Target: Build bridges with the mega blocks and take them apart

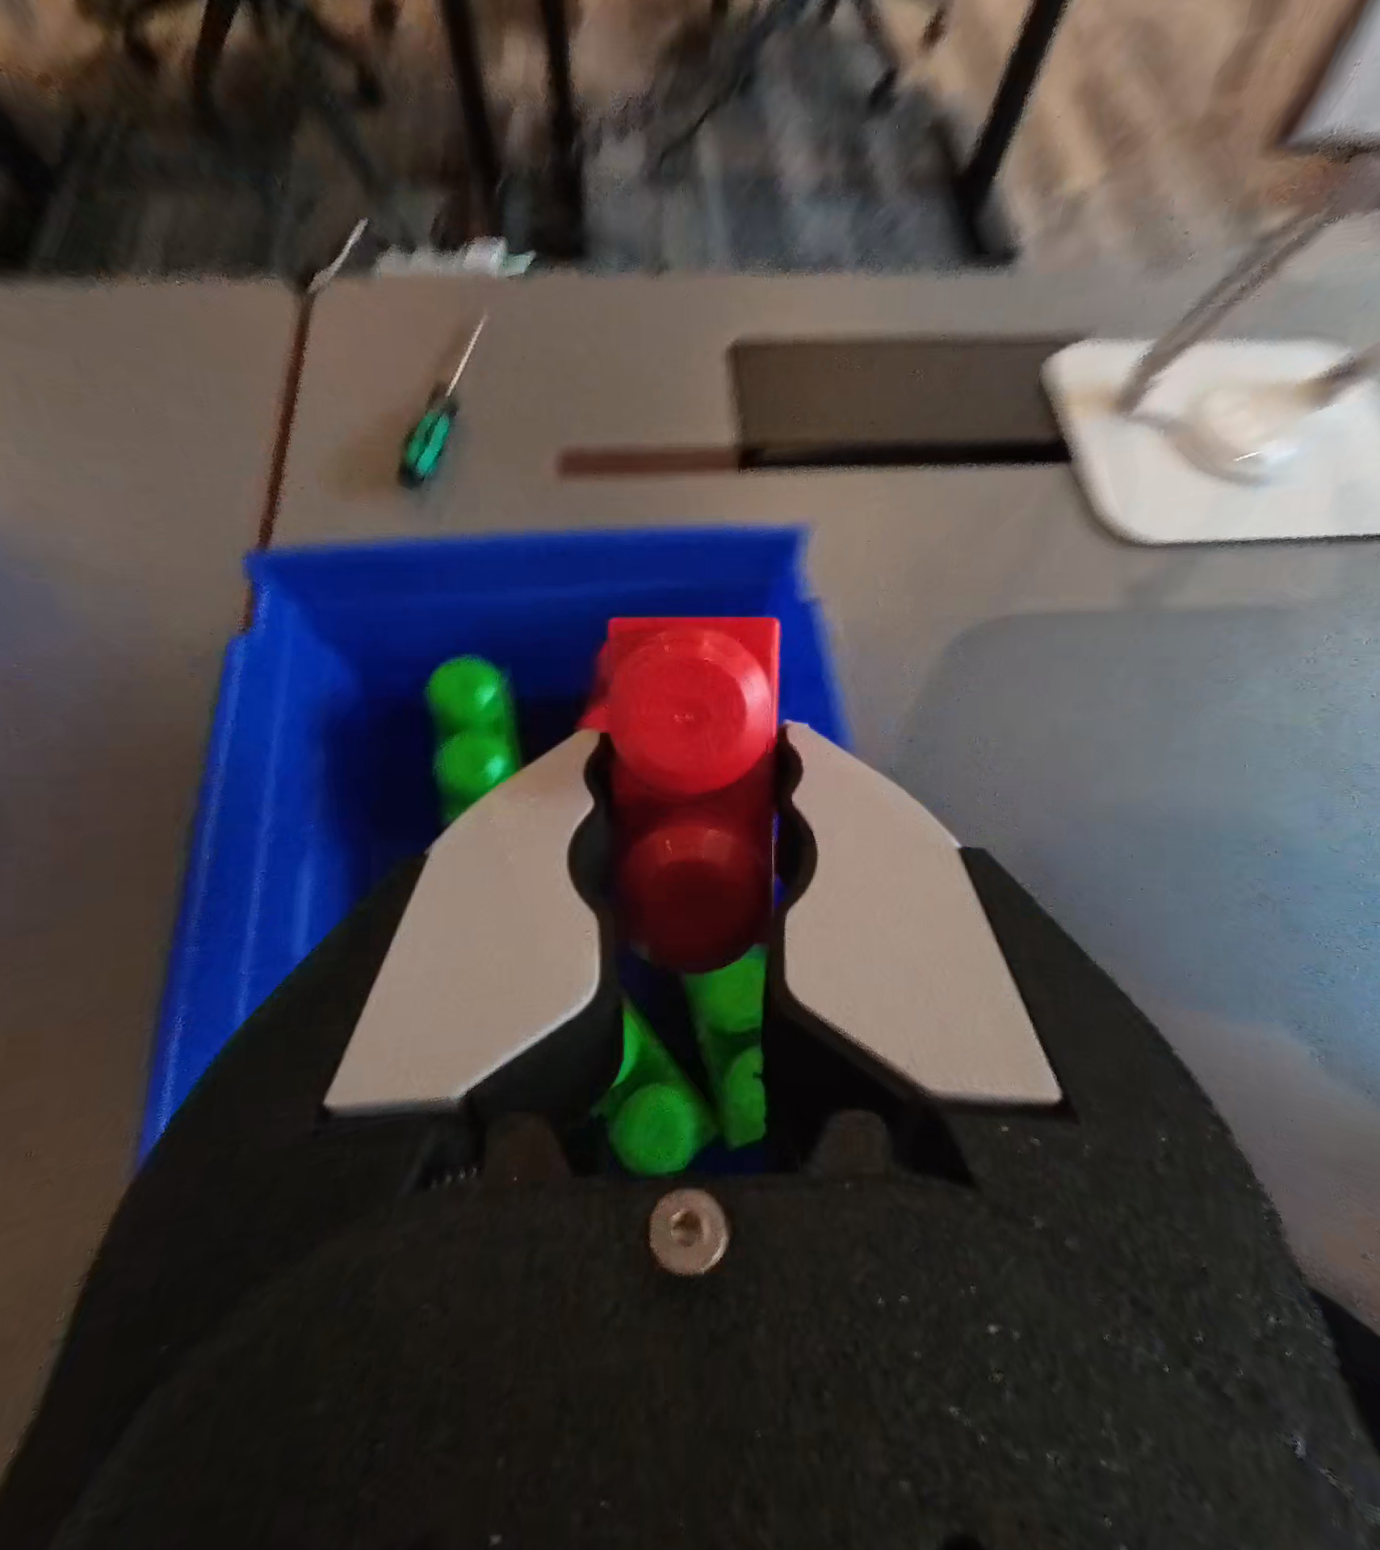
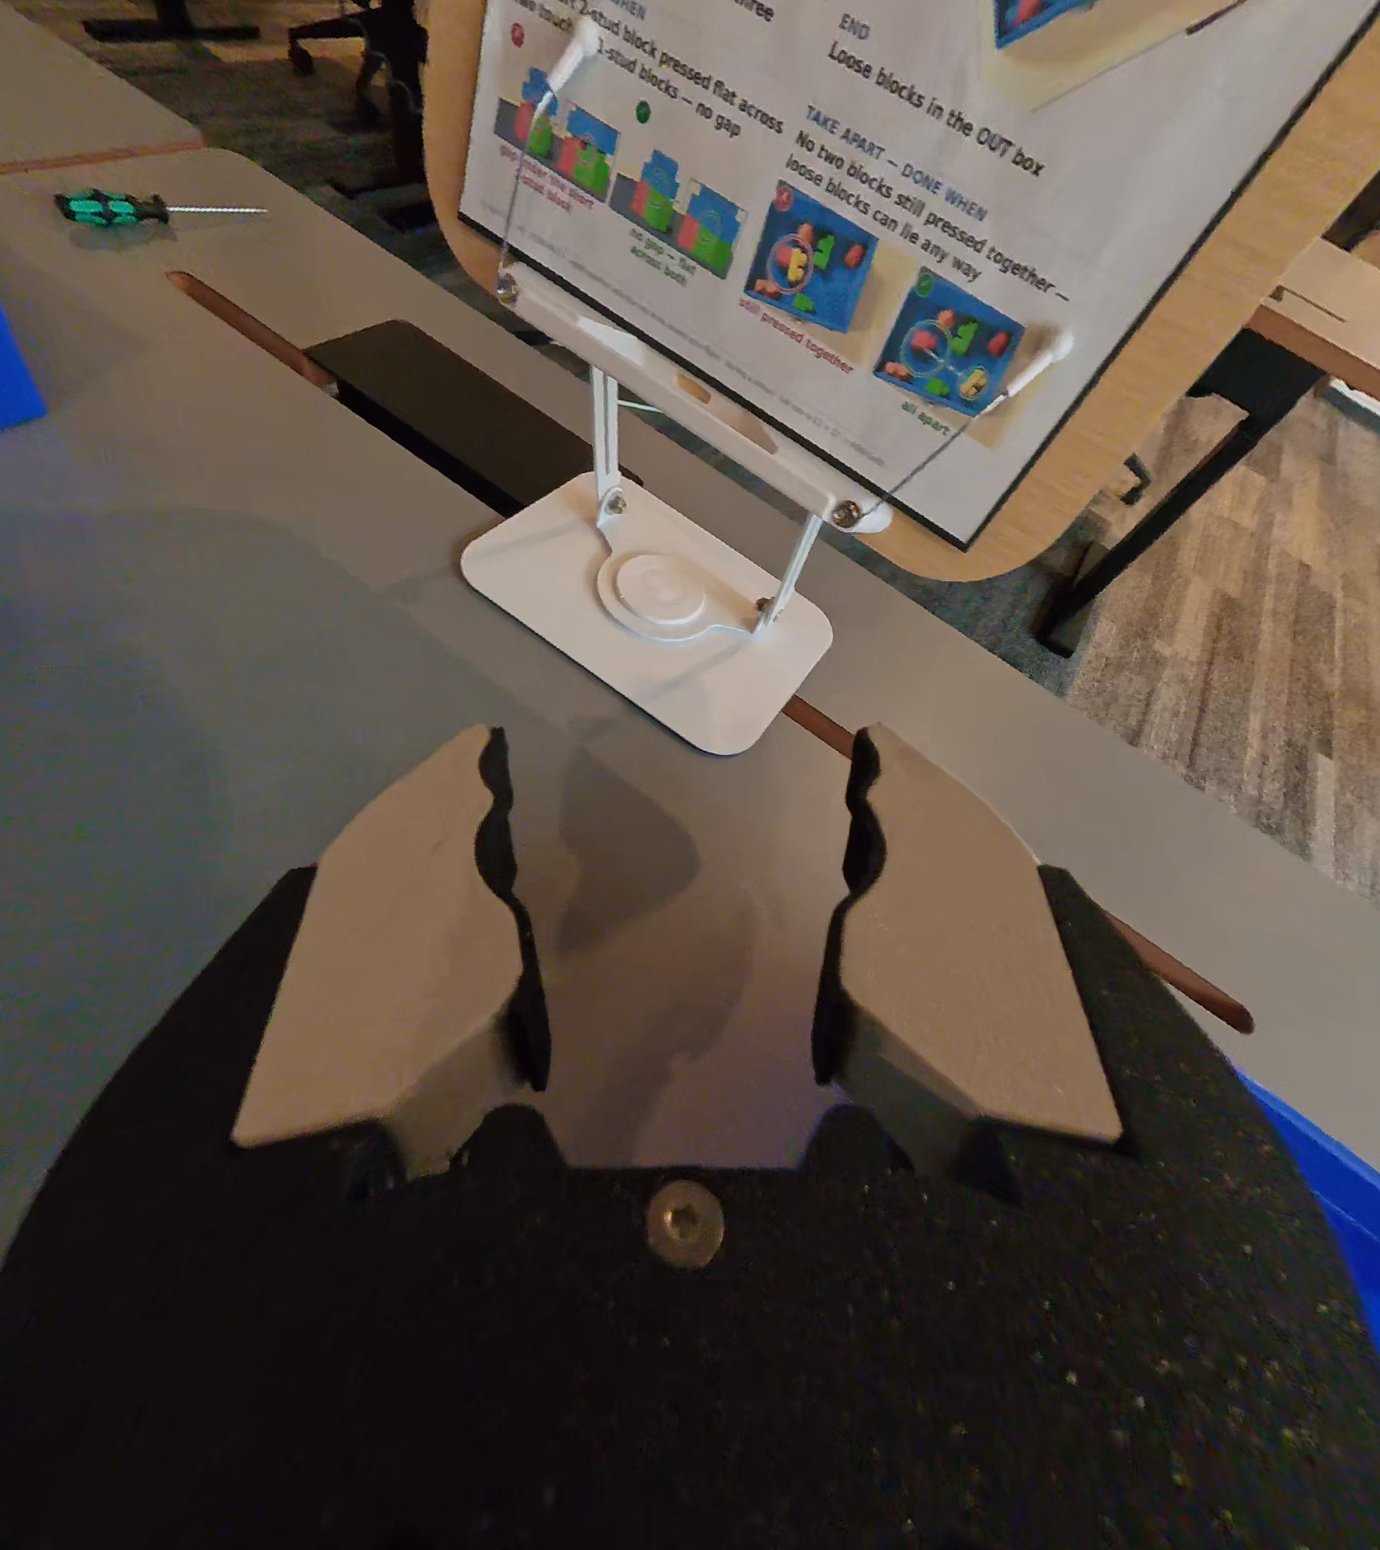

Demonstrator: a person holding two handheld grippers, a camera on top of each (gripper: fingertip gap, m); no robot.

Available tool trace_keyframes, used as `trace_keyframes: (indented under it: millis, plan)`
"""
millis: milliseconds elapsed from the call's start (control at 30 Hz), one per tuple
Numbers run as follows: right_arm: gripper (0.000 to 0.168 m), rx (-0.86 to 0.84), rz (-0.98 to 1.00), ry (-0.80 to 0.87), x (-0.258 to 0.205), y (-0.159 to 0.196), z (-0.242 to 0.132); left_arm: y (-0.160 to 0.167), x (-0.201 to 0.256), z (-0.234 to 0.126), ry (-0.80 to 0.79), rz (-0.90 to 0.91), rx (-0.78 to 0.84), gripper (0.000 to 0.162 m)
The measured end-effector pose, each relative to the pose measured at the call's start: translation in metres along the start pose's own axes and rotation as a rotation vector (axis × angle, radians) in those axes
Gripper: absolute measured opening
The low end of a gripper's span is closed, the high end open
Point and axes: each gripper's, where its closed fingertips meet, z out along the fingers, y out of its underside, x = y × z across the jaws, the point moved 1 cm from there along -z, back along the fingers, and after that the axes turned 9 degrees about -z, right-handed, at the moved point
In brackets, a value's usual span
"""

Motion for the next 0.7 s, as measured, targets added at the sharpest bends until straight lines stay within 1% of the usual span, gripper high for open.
trace_keyframes:
  millis: [133,200,267,400,533,633,700]
  plan:
    - [0.076,0.063,0.007,-0.101,-0.017,-0.011,-0.001,-0.031,0.077,-0.027,0.281,0.128,0.173,0.036]
    - [0.076,0.109,0.012,-0.169,-0.029,-0.019,-0.002,-0.039,0.119,-0.040,0.434,0.195,0.232,0.036]
    - [0.076,0.160,0.004,-0.253,-0.044,-0.029,-0.005,-0.041,0.161,-0.052,0.580,0.265,0.266,0.036]
    - [0.077,0.286,-0.007,-0.423,-0.076,-0.051,-0.014,-0.035,0.236,-0.073,0.842,0.371,0.298,0.036]
    - [0.078,0.490,0.030,-0.555,-0.101,-0.083,-0.030,-0.033,0.294,-0.090,1.036,0.370,0.372,0.036]
    - [0.076,0.651,0.096,-0.639,-0.108,-0.104,-0.049,-0.030,0.326,-0.103,1.184,0.328,0.415,0.036]
    - [0.074,0.726,0.135,-0.691,-0.110,-0.112,-0.061,-0.024,0.344,-0.110,1.288,0.302,0.412,0.036]
